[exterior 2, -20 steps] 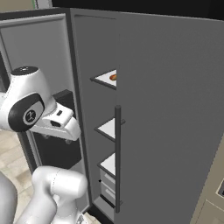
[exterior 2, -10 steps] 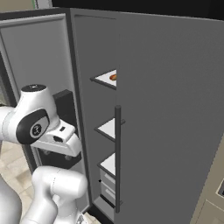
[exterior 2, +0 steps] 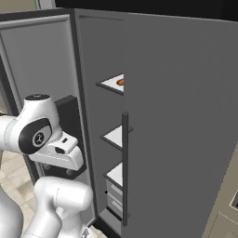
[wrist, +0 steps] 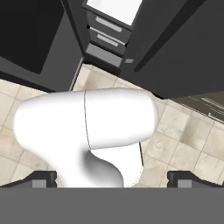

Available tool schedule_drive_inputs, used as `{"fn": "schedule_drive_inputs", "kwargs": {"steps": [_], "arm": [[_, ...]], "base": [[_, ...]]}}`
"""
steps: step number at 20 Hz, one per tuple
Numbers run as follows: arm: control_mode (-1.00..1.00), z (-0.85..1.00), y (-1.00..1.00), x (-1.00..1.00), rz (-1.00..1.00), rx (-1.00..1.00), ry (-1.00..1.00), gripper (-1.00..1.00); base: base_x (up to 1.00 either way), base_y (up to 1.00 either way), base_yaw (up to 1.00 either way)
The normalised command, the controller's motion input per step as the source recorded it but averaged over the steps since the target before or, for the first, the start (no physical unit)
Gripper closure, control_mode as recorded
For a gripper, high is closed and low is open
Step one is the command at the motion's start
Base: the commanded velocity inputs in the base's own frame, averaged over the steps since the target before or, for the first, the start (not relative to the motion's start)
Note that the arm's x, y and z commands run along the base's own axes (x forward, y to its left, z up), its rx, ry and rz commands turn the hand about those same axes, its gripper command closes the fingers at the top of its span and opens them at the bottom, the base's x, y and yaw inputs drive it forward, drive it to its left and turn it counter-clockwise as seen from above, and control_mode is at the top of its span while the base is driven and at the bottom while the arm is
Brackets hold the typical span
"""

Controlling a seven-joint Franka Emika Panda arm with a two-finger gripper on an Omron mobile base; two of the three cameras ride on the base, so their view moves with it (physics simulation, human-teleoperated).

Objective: Store the hot dog in the freezer for long-term storage. Close the freezer door after placing the cooked food.

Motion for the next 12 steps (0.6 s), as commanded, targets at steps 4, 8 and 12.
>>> {"fn": "schedule_drive_inputs", "kwargs": {"steps": [4, 8, 12], "arm": [[-1.00, 0.00, 0.03, -0.08, 0.02, 0.00, 0.04, -1.00], [-1.00, 0.00, 0.00, -0.09, 0.00, 0.00, 0.01, -1.00], [-1.00, 0.00, 0.00, 0.00, 0.00, 0.00, 0.00, -1.00]], "base": [[0.00, 0.00, 0.00], [0.00, 0.00, 0.00], [0.00, 0.00, 0.00]]}}
